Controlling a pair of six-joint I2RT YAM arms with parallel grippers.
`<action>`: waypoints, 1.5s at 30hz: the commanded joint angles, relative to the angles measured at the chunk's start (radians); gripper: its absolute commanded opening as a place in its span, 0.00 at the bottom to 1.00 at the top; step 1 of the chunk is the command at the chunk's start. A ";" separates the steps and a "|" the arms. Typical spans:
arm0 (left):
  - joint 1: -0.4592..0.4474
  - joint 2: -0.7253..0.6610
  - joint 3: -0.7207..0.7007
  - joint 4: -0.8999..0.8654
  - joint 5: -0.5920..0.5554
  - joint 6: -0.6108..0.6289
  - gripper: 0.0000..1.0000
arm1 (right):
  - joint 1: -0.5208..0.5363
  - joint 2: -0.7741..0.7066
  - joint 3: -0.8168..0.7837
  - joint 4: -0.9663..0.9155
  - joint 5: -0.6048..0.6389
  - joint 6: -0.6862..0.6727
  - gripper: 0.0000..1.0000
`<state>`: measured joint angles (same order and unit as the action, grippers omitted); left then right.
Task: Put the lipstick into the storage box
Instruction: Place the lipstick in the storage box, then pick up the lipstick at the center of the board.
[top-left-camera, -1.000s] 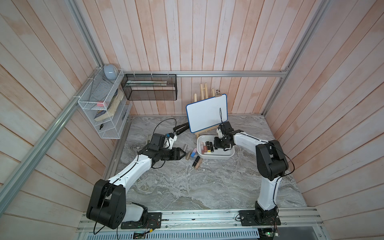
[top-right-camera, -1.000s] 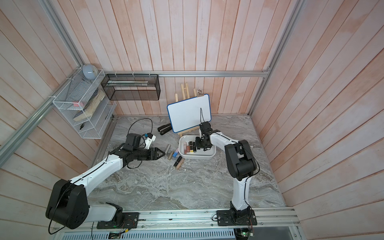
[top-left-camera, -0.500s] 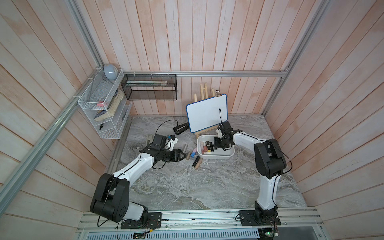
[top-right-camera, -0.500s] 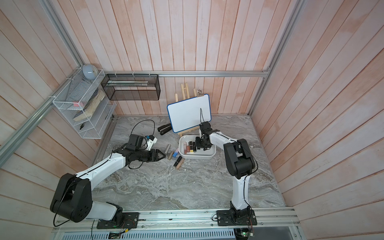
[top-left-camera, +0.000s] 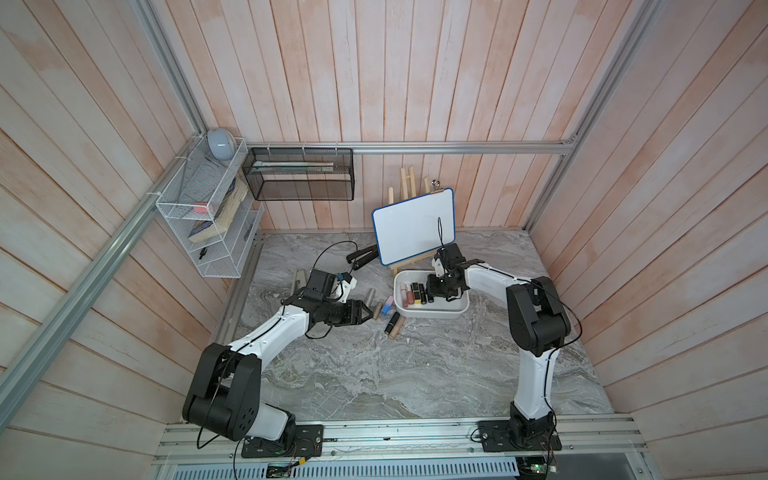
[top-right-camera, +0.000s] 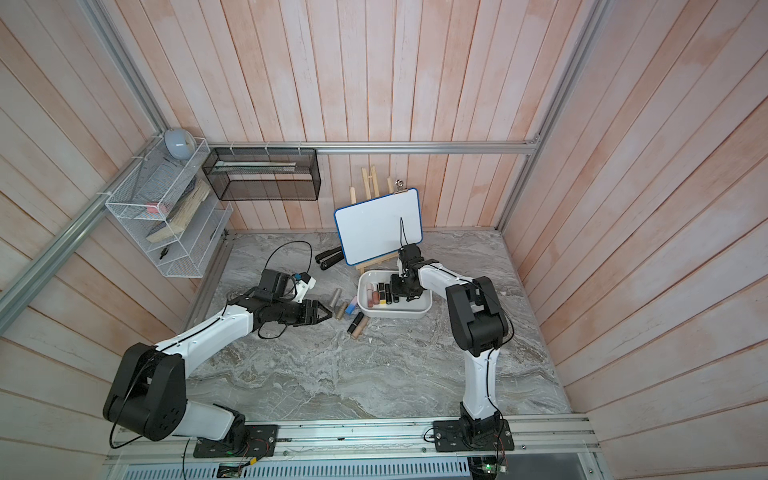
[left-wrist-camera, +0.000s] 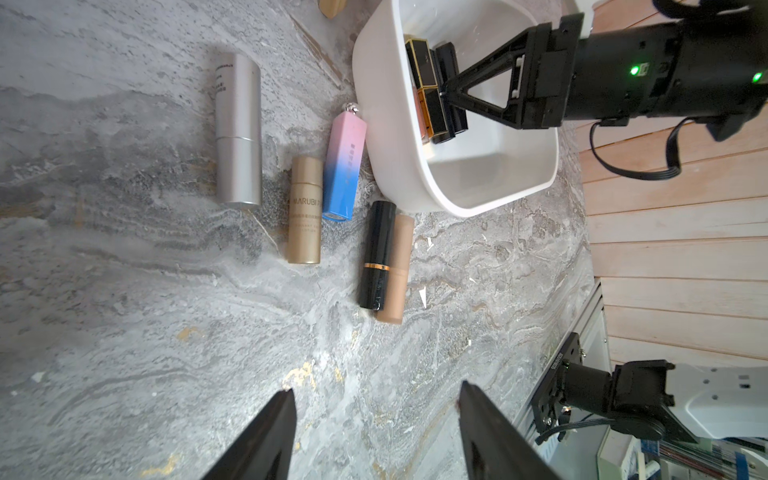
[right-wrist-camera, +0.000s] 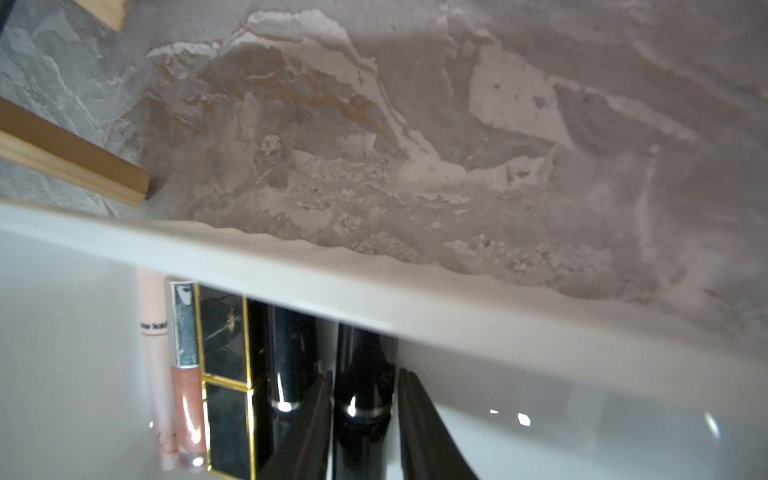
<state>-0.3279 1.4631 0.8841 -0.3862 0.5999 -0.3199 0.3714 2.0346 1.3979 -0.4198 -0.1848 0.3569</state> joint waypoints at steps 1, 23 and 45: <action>-0.003 0.013 0.015 -0.021 -0.016 0.022 0.67 | -0.004 0.002 0.015 0.003 -0.028 -0.015 0.35; -0.038 0.159 0.277 -0.256 -0.356 0.109 0.66 | 0.118 -0.419 -0.173 0.075 -0.089 0.056 0.42; -0.099 0.528 0.631 -0.386 -0.509 0.175 0.63 | 0.266 -0.608 -0.294 0.115 -0.028 0.152 0.43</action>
<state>-0.4168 1.9610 1.4776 -0.7547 0.1165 -0.1612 0.6319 1.4433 1.1156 -0.3134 -0.2295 0.5007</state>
